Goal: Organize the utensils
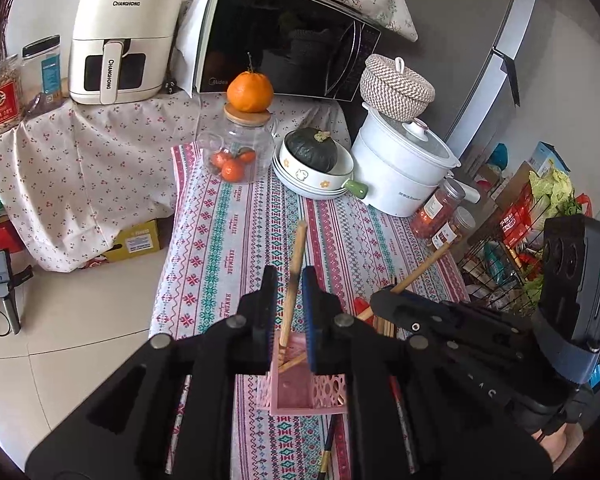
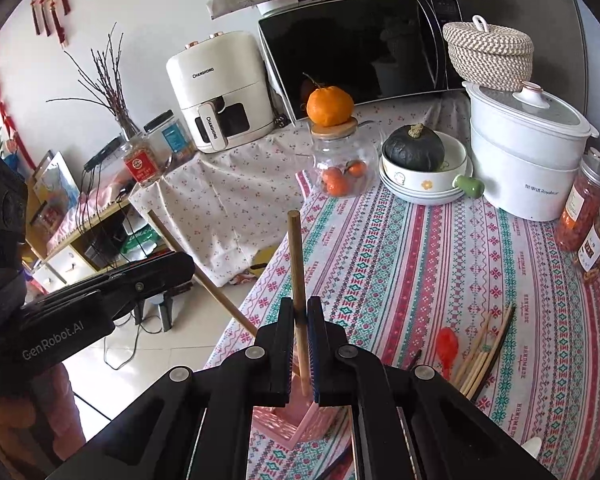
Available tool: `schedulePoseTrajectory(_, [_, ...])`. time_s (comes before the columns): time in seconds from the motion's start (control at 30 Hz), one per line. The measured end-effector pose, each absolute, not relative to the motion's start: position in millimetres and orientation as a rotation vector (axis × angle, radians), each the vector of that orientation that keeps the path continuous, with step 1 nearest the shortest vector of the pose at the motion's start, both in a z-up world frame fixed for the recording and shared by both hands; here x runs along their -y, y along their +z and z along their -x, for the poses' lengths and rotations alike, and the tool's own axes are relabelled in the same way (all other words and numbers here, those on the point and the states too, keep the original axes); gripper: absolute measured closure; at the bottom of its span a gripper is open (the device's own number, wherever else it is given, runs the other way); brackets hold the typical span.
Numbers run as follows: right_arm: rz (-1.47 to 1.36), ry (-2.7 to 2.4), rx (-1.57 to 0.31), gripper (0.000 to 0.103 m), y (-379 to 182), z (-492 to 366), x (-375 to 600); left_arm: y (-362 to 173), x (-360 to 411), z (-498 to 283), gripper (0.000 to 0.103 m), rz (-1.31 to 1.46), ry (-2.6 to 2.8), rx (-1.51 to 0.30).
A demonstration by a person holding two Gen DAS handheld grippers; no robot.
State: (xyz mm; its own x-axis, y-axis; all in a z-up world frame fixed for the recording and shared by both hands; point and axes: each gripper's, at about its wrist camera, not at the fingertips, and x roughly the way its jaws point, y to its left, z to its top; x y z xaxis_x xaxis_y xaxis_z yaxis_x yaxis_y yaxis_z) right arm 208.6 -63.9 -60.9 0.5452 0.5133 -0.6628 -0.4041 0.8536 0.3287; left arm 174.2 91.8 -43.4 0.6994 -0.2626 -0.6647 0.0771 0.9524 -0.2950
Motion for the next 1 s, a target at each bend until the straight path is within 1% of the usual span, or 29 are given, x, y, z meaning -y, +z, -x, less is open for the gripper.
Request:
schedulePoseTrajectory(0.03, [-0.162,0.562,-0.831,0.094,-60,-209,64,-43,-93,-174,0.066,0.258,-0.182,-0.77])
schedulePoseTrajectory(0.07, [-0.182,0.577,-0.831,0.094,-59,-209,64,-42,-94,-173,0.058,0.264,-0.172,-0.765])
schedulePoseTrajectory(0.1, [-0.197,0.585,-0.831,0.089,-58,-209,65,-42,-97,-172,0.046,0.274,-0.163,-0.757])
schedulePoseTrajectory(0.13, [-0.208,0.587,-0.829,0.082,-56,-209,66,-41,-99,-172,0.039,0.282,-0.159,-0.752])
schedulePoseTrajectory(0.17, [-0.214,0.584,-0.824,0.078,-54,-208,67,-40,-100,-171,0.037,0.286,-0.155,-0.753])
schedulePoseTrajectory(0.23, [-0.225,0.571,-0.804,0.054,-49,-205,72,-40,-104,-170,0.027,0.292,-0.142,-0.758])
schedulePoseTrajectory(0.3, [-0.237,0.566,-0.786,0.045,-44,-203,79,-40,-106,-167,0.02,0.302,-0.131,-0.763])
schedulePoseTrajectory(0.43, [-0.264,0.545,-0.761,0.032,-32,-199,95,-44,-107,-163,0.014,0.309,-0.123,-0.798])
schedulePoseTrajectory(0.67, [-0.279,0.534,-0.732,0.026,-14,-181,124,-45,-100,-146,0.01,0.294,-0.159,-0.825])
schedulePoseTrajectory(0.77, [-0.263,0.523,-0.737,0.022,-12,-170,137,-46,-93,-135,0.006,0.263,-0.169,-0.832])
schedulePoseTrajectory(0.83, [-0.244,0.51,-0.753,0.018,-14,-163,145,-51,-88,-128,0.004,0.241,-0.177,-0.847])
schedulePoseTrajectory(1.0, [-0.147,0.442,-0.821,0.016,-34,-149,162,-70,-69,-112,0.004,0.168,-0.199,-0.917])
